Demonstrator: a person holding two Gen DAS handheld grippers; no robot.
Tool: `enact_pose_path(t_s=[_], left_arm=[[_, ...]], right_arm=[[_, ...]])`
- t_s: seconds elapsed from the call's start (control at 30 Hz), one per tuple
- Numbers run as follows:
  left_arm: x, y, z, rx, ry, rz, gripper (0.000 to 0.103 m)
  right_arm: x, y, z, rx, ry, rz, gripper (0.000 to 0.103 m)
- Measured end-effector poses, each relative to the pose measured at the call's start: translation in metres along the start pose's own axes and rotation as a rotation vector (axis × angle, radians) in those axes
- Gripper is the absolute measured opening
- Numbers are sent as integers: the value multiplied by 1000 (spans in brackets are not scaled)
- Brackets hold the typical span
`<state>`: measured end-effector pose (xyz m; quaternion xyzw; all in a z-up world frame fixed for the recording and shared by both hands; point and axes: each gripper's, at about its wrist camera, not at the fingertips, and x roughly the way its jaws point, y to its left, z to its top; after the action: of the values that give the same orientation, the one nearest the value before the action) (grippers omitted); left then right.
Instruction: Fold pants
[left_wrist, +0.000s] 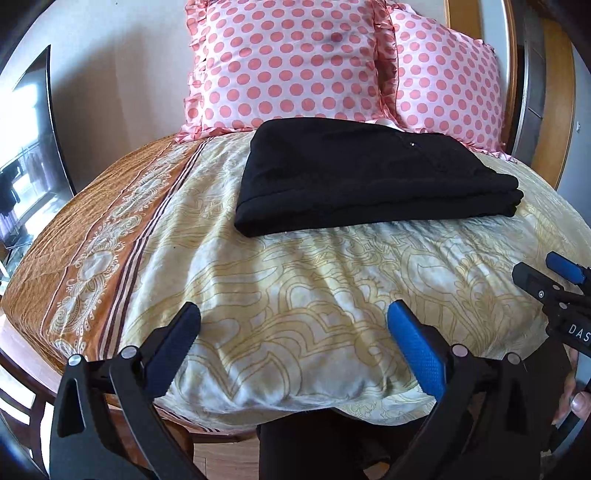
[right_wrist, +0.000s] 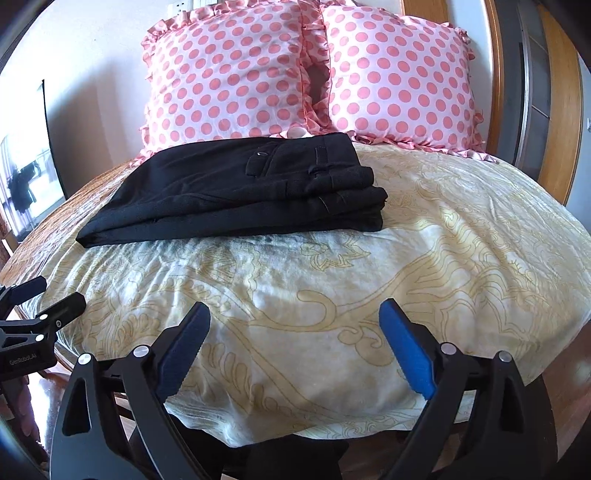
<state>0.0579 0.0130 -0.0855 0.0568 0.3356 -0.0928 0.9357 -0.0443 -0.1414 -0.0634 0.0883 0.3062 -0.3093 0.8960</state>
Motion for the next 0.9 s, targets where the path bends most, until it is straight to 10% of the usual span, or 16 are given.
enact_pose_path(t_s=[0.9], left_arm=[[-5,-1,-8,-3,-47,-3,101]], right_arm=[[1,1,-5,-32,-27,-22,102]])
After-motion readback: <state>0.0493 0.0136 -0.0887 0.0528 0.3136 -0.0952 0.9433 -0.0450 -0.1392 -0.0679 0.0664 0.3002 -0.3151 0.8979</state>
